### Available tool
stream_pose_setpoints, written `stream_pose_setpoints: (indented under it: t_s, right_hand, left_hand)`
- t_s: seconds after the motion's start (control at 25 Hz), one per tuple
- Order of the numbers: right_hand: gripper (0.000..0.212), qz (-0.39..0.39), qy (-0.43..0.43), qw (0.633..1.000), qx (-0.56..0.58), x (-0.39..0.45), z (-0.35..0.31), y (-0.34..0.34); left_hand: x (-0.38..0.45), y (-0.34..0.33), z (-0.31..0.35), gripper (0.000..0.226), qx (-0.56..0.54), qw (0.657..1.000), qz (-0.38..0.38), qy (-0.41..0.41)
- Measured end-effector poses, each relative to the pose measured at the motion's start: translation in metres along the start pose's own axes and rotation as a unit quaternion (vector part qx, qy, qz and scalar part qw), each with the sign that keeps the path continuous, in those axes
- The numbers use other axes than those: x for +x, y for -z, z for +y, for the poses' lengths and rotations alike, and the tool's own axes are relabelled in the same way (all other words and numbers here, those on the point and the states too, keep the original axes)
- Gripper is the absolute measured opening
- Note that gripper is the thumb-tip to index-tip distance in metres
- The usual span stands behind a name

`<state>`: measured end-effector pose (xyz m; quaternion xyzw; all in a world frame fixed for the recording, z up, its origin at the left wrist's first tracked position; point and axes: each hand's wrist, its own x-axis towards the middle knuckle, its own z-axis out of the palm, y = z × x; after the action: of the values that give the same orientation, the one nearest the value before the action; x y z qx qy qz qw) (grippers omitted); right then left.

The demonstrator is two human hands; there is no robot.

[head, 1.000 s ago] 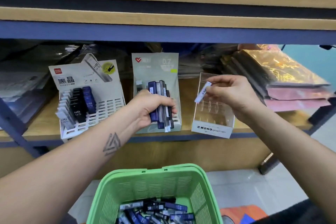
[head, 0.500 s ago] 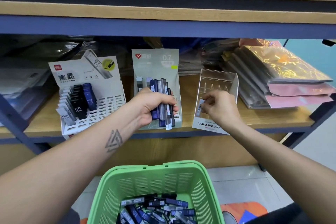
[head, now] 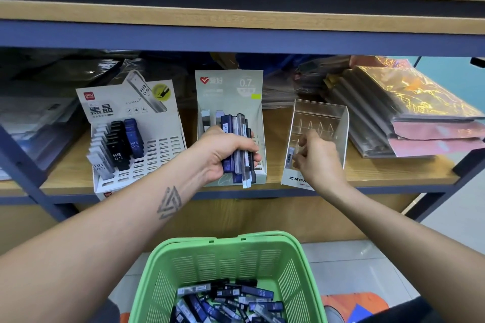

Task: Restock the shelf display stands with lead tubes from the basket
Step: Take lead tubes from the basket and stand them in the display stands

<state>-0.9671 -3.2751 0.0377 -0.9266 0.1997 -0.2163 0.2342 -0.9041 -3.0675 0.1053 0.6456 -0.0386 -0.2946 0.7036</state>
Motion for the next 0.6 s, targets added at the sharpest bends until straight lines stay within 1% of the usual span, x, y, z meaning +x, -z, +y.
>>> stream_pose_setpoints:
  t_s: [0.12, 0.24, 0.28, 0.32, 0.36, 0.4, 0.44, 0.48, 0.52, 0.6]
  right_hand:
    - [0.016, 0.002, 0.001, 1.0, -0.003, -0.001, -0.003, 0.006]
    - [0.008, 0.046, 0.033, 0.998, -0.042, -0.001, -0.015, 0.015]
    - [0.007, 0.052, 0.054, 0.997, -0.008, -0.002, -0.024, 0.018]
    - [0.009, 0.037, 0.062, 0.996, 0.06, -0.003, -0.034, 0.019]
    - [0.013, -0.007, 0.053, 0.988, 0.148, -0.004, -0.045, 0.02]
    - [0.016, -0.069, 0.031, 0.967, 0.242, -0.005, -0.056, 0.02]
    - [0.018, -0.129, 0.001, 0.936, 0.329, -0.007, -0.065, 0.019]
    - [0.018, -0.17, -0.026, 0.903, 0.393, -0.009, -0.071, 0.016]
    - [0.017, -0.195, -0.043, 0.878, 0.435, -0.01, -0.075, 0.013]
    - [0.017, -0.222, -0.057, 0.847, 0.48, -0.01, -0.079, 0.008]
  left_hand:
    - [0.001, 0.001, -0.001, 0.045, -0.01, 1.0, -0.011, 0.002]
    - [-0.001, 0.002, -0.002, 0.04, -0.014, 0.999, -0.03, 0.011]
    - [-0.001, 0.002, -0.002, 0.039, -0.011, 0.999, -0.039, 0.014]
    - [-0.002, 0.004, -0.002, 0.038, -0.008, 0.999, -0.05, 0.016]
    - [-0.003, 0.005, -0.002, 0.037, -0.006, 0.998, -0.061, 0.017]
    - [-0.003, 0.007, -0.003, 0.035, -0.003, 0.997, -0.071, 0.017]
    - [-0.004, 0.008, -0.003, 0.031, 0.001, 0.997, -0.079, 0.016]
    - [-0.005, 0.009, -0.003, 0.027, 0.006, 0.996, -0.085, 0.016]
    - [-0.006, 0.011, -0.003, 0.025, 0.011, 0.996, -0.089, 0.015]
    - [-0.008, 0.017, -0.001, 0.026, 0.017, 0.996, -0.089, 0.015]
